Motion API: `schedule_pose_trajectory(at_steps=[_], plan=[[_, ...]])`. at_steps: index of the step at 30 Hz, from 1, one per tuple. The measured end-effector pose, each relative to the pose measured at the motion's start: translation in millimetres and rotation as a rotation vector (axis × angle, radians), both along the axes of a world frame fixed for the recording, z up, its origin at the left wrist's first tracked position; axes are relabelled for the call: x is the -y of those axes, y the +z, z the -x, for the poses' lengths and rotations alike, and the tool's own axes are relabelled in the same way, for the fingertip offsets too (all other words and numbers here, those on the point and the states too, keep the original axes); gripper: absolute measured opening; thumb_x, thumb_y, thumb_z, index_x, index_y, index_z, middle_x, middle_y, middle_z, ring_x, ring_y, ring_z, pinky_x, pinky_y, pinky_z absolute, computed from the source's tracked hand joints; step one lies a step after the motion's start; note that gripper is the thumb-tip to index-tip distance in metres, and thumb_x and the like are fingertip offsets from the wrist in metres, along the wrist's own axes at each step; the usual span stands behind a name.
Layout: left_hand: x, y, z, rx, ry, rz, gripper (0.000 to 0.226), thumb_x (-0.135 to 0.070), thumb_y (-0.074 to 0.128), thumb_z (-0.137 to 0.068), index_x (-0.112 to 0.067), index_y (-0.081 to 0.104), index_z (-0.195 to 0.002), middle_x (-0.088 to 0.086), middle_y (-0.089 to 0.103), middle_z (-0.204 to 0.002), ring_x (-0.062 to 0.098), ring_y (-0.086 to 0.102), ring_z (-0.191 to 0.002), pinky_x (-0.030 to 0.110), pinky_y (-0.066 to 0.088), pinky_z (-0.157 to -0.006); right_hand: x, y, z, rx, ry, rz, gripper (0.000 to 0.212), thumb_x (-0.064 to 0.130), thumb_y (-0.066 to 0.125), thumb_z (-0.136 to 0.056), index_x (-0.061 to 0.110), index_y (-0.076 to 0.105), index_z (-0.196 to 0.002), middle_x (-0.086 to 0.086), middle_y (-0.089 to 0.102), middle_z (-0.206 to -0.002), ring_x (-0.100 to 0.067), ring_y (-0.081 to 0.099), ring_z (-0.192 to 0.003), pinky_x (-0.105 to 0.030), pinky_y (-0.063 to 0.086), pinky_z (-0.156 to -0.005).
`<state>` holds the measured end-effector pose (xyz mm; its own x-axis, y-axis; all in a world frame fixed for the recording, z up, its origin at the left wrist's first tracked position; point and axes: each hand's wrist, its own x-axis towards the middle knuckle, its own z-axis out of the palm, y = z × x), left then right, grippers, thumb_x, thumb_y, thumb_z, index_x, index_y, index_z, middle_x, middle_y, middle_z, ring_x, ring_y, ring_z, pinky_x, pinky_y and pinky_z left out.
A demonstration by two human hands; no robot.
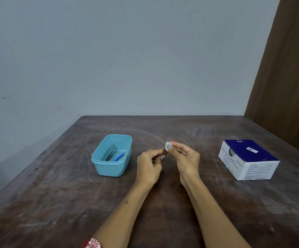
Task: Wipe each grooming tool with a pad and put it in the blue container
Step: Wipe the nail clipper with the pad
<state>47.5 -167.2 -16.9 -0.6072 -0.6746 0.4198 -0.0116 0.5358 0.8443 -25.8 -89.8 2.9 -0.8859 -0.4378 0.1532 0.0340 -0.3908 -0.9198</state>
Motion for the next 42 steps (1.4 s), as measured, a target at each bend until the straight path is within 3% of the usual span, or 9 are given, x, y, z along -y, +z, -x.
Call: schedule_pose_trajectory(at_steps=[7,11,16,19,23,29,36,42], plan=[[0.8,-0.2,-0.8,0.002,0.005,-0.003,0.034,0.005,0.056,-0.083,-0.016,0.071,-0.105,0.001,0.073,-0.092,0.012,0.068,-0.078,0.036,0.058,-0.077,-1.4,0.5,-1.1,-0.037,0.009,-0.021,0.022,-0.004,0.076,-0.07,0.003,0.071,-0.09,-0.003,0.072,-0.076,-0.006,0.068,-0.069,-0.017,0.055,-0.067],[-1.2,-0.6,0.0,0.013,0.005,0.002,0.033,0.004,0.057,-0.084,-0.013,0.068,-0.109,0.002,0.072,-0.1,0.014,0.068,-0.086,0.034,0.057,-0.082,-2.1,0.4,0.3,-0.007,-0.002,-0.01,0.015,-0.002,0.074,-0.073,0.008,0.072,-0.084,0.003,0.072,-0.067,-0.005,0.067,-0.067,-0.023,0.054,-0.076],[-0.9,0.9,-2.1,0.003,0.013,0.015,0.029,0.003,0.058,-0.083,-0.014,0.071,-0.103,0.004,0.073,-0.092,0.012,0.068,-0.077,0.028,0.057,-0.074,-1.6,-0.7,-0.8,-0.036,0.035,-0.029,0.024,-0.002,0.077,-0.069,0.01,0.072,-0.089,-0.003,0.074,-0.081,-0.009,0.07,-0.077,-0.016,0.054,-0.068],[-1.1,0.0,-1.4,0.001,0.013,0.015,0.03,0.003,0.058,-0.083,-0.013,0.071,-0.105,0.002,0.073,-0.094,0.012,0.068,-0.079,0.029,0.058,-0.075,-1.7,-0.6,0.0,-0.025,0.032,-0.028,0.021,-0.004,0.076,-0.07,0.008,0.072,-0.087,-0.002,0.073,-0.077,-0.007,0.07,-0.073,-0.013,0.052,-0.065],[-1.8,-0.8,-1.4,0.0,0.019,0.028,0.031,0.003,0.058,-0.083,-0.014,0.07,-0.107,0.001,0.073,-0.095,0.012,0.068,-0.08,0.027,0.057,-0.077,-2.3,-1.8,1.0,0.001,0.029,-0.003,0.017,-0.006,0.072,-0.073,0.008,0.072,-0.084,0.003,0.073,-0.069,-0.005,0.069,-0.071,-0.018,0.055,-0.075],[-3.2,2.0,-3.1,-0.021,0.015,0.01,0.028,0.002,0.059,-0.084,-0.014,0.071,-0.103,0.001,0.072,-0.09,0.011,0.068,-0.077,0.025,0.056,-0.072,-3.4,1.1,1.3,-0.001,0.08,0.026,0.021,-0.007,0.073,-0.071,0.005,0.071,-0.088,0.001,0.073,-0.071,-0.006,0.069,-0.07,-0.014,0.053,-0.065],[-3.3,0.8,-2.7,-0.022,0.01,0.031,0.029,0.001,0.06,-0.083,-0.015,0.071,-0.105,0.0,0.072,-0.091,0.012,0.068,-0.079,0.026,0.056,-0.074,-4.7,0.3,2.5,-0.005,0.066,0.029,0.017,-0.006,0.072,-0.073,0.004,0.071,-0.086,0.003,0.073,-0.069,-0.004,0.068,-0.069,-0.015,0.055,-0.071],[-4.4,2.6,-4.0,-0.017,0.013,0.03,0.03,0.003,0.059,-0.083,-0.014,0.071,-0.104,0.001,0.072,-0.093,0.011,0.067,-0.08,0.025,0.056,-0.075,-2.6,0.0,2.7,-0.062,0.017,-0.002,0.016,-0.005,0.074,-0.072,0.006,0.072,-0.083,0.0,0.073,-0.071,-0.008,0.068,-0.069,-0.017,0.054,-0.066]])
